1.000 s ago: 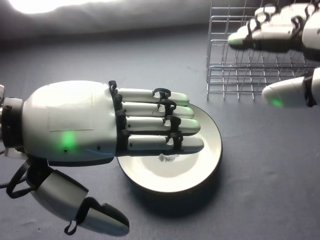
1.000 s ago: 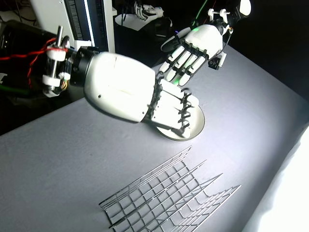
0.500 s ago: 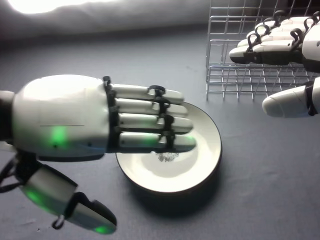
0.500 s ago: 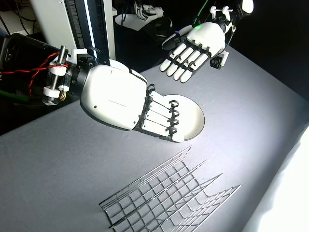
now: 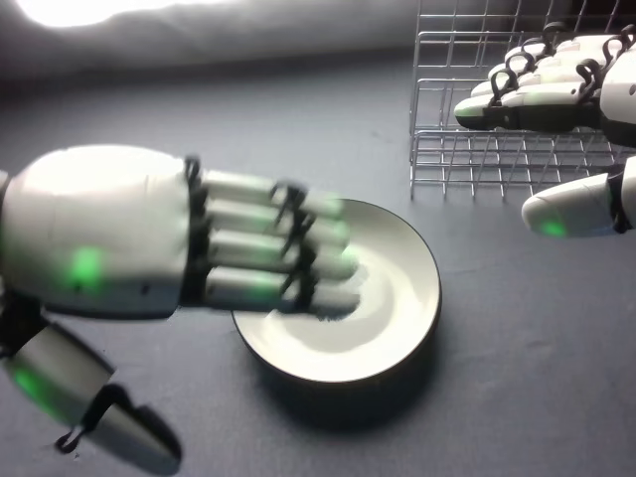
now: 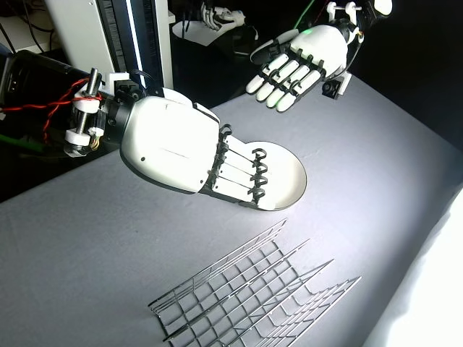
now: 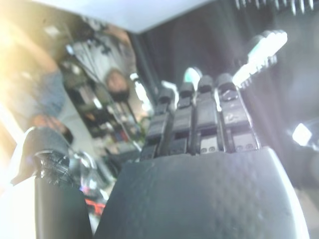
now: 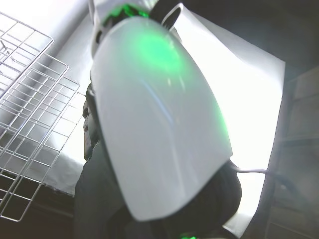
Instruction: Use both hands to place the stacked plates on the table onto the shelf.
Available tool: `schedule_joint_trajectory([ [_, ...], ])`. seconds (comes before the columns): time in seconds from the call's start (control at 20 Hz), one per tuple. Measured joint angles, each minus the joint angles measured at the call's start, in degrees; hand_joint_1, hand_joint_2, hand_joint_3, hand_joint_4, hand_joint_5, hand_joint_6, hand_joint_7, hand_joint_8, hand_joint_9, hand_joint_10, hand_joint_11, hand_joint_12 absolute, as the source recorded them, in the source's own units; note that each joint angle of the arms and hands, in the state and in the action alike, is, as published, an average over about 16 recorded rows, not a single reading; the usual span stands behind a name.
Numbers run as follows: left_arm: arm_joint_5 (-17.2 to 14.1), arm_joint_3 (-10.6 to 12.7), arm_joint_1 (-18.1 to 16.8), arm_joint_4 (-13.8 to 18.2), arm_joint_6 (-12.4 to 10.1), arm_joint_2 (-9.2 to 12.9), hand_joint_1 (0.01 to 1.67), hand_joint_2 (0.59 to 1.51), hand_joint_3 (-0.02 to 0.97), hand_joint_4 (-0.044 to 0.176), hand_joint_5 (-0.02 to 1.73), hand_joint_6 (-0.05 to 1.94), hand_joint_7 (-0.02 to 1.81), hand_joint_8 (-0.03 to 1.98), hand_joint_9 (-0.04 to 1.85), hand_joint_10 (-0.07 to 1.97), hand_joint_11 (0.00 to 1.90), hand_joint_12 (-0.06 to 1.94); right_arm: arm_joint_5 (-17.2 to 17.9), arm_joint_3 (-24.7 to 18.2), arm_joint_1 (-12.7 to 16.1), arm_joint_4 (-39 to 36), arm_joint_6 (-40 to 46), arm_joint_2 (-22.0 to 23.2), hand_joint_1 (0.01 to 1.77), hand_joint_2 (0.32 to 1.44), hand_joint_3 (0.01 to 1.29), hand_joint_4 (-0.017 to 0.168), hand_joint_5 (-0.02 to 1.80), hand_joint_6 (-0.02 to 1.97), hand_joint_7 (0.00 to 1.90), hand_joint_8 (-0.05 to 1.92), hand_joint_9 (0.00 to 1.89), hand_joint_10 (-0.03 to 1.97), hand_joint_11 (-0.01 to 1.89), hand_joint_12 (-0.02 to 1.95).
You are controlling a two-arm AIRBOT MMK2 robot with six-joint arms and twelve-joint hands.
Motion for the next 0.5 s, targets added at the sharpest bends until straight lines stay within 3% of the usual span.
schedule_joint_trajectory([
  [0.5,0.51,4.57,0.45,11.16,-5.34,-3.59,0.02,1.059,0.037,-0.003,0.02,0.00,0.02,0.01,0.02,0.01,0.02,0.00,0.53,0.00,-0.27,-0.32,-0.46,0.50,0.02,1.25,0.01,-0.003,0.14,0.01,0.11,0.03,0.08,0.01,0.02,0.00],
])
